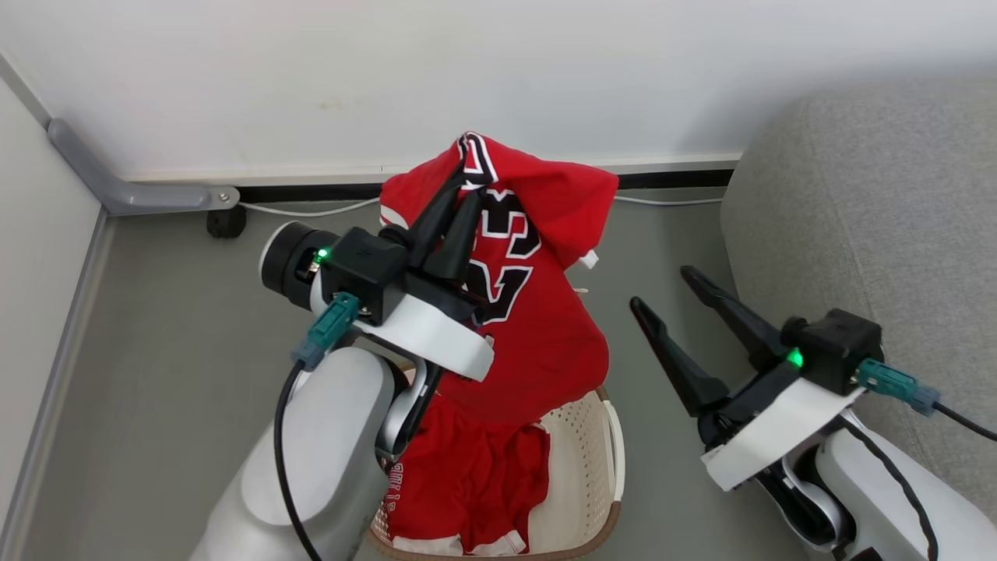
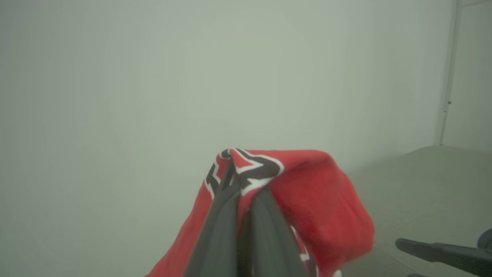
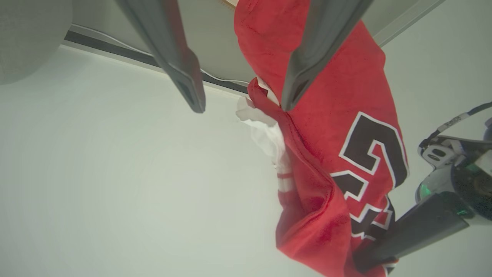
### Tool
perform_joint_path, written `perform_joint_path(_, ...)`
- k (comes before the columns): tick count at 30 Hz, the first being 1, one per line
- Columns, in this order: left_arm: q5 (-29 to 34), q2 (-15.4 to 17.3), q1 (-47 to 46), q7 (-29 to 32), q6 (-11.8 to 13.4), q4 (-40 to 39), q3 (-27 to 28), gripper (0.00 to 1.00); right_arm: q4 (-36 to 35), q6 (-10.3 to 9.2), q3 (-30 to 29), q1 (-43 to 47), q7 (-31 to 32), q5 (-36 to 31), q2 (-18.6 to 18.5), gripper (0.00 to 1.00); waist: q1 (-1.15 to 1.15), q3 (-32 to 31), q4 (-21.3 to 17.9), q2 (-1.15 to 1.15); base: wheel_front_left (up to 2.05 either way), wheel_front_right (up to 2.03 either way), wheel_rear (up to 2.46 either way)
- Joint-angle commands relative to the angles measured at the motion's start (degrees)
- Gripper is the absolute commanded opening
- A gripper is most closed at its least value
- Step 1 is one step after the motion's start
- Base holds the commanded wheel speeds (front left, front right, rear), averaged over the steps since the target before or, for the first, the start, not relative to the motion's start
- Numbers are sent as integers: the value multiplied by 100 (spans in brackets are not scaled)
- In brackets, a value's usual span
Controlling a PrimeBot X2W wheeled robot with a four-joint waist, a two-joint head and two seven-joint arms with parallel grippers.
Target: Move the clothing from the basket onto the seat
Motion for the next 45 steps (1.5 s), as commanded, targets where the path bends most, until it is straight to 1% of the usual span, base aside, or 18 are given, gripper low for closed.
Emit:
perform_joint_path(1, -2, 62, -358, -13, 43, -165, 106, 0, -184, 41, 286, -223, -35, 126, -136, 100, 0, 60, 46, 0, 0, 0, 0)
perform_joint_path(5, -5, 48, -450, -20, 81, -145, -102, 0, -238, 41, 873, -619, -35, 436, -302, 100, 0, 144, 127, 0, 0, 0, 0)
perform_joint_path(9, -74, 39, -524, -29, 108, -142, -329, 0, -83, 41, 1367, -967, -35, 660, -399, 100, 0, 196, 230, 0, 0, 0, 0)
perform_joint_path(12, -164, 35, -599, -35, 145, -169, -533, 0, 141, 41, 1655, -1193, -35, 797, -406, 100, 0, 245, 320, 0, 0, 0, 0)
perform_joint_path(20, -531, 34, -849, -51, 390, -299, -1177, 0, 701, 41, 2228, -1728, -35, 1223, -284, 100, 0, 398, 600, 0, 0, 0, 0)
perform_joint_path(21, -604, 33, -881, -55, 448, -286, -1299, 0, 812, 41, 2361, -1825, -35, 1301, -256, 41, 0, 420, 648, 0, 0, 0, 0)
perform_joint_path(22, -604, 33, -881, -55, 448, -286, -1299, 0, 812, 41, 2361, -1825, -35, 1301, -256, 41, 0, 420, 648, 0, 0, 0, 0)
perform_joint_path(23, -635, 33, -889, -56, 476, -269, -1350, 0, 847, 41, 2396, -1864, -35, 1334, -236, 0, 0, 425, 663, 0, 0, 0, 0)
perform_joint_path(29, -747, 33, -893, -60, 596, -228, -1435, 0, 840, 41, 2344, -1917, -35, 1370, -222, 0, 0, 443, 688, 0, 0, 0, 0)
perform_joint_path(35, -738, 33, -821, -61, 606, -201, -1357, 0, 729, 41, 1965, -1751, -35, 1268, -276, 0, 0, 429, 605, 0, 0, 0, 0)
perform_joint_path(36, -746, 33, -797, -61, 602, -204, -1330, 7, 691, 41, 1856, -1707, -35, 1240, -284, 0, 0, 429, 585, 0, 0, 0, 0)
perform_joint_path(37, -758, 33, -763, -61, 595, -200, -1299, 47, 652, 41, 1730, -1653, -35, 1216, -288, 0, 0, 427, 564, 0, 0, 0, 0)
perform_joint_path(38, -772, 33, -724, -61, 581, -177, -1277, 100, 607, 41, 1591, -1597, -35, 1181, -294, 0, 0, 427, 543, 0, 0, 0, 0)
perform_joint_path(45, -718, 33, -466, -62, 410, 41, -1159, 100, 310, 41, 597, -1131, -35, 929, -307, 0, 0, 408, 358, 0, 0, 0, 0)
